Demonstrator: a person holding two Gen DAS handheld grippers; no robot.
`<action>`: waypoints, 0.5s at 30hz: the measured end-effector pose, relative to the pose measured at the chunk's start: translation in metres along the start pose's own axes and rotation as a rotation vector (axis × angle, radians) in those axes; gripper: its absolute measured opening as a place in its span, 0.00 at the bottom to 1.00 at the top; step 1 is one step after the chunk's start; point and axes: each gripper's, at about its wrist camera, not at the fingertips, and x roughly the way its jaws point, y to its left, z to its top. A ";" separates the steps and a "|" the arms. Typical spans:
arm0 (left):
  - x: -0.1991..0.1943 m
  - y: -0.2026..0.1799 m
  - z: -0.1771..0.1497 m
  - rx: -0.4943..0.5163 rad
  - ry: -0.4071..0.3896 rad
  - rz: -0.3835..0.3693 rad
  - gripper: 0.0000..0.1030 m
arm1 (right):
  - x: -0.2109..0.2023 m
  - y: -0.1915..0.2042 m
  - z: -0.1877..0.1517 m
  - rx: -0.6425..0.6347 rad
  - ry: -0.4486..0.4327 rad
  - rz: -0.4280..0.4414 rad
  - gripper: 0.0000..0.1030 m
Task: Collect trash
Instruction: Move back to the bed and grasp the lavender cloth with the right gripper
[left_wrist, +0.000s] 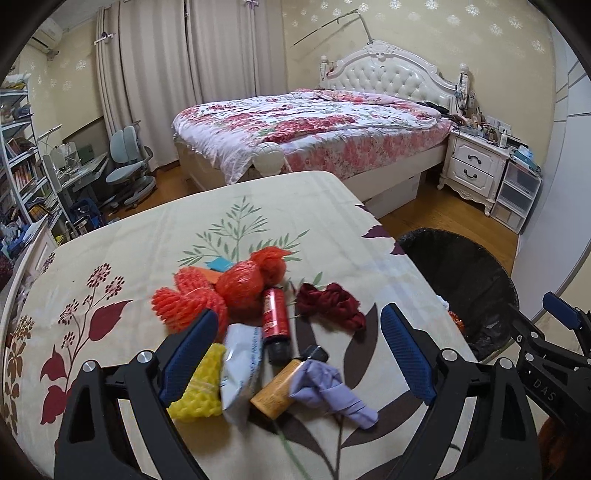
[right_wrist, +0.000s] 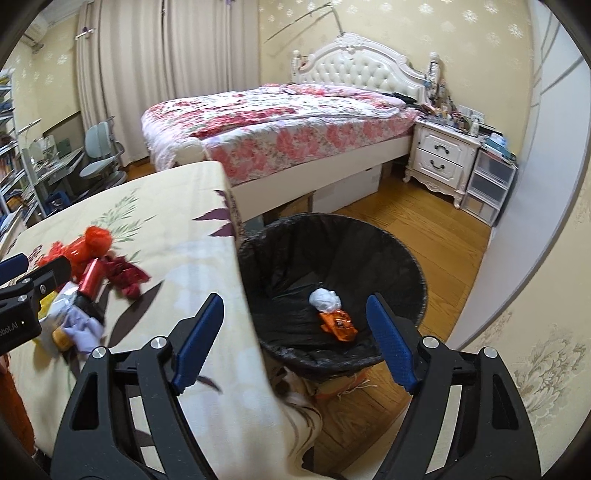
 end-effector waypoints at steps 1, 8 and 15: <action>-0.003 0.006 -0.002 -0.005 -0.001 0.010 0.87 | -0.002 0.006 -0.001 -0.010 -0.001 0.010 0.75; -0.022 0.048 -0.021 -0.039 -0.008 0.075 0.87 | -0.012 0.045 -0.010 -0.078 0.007 0.077 0.75; -0.026 0.082 -0.039 -0.072 0.004 0.128 0.87 | -0.011 0.090 -0.023 -0.169 0.040 0.149 0.75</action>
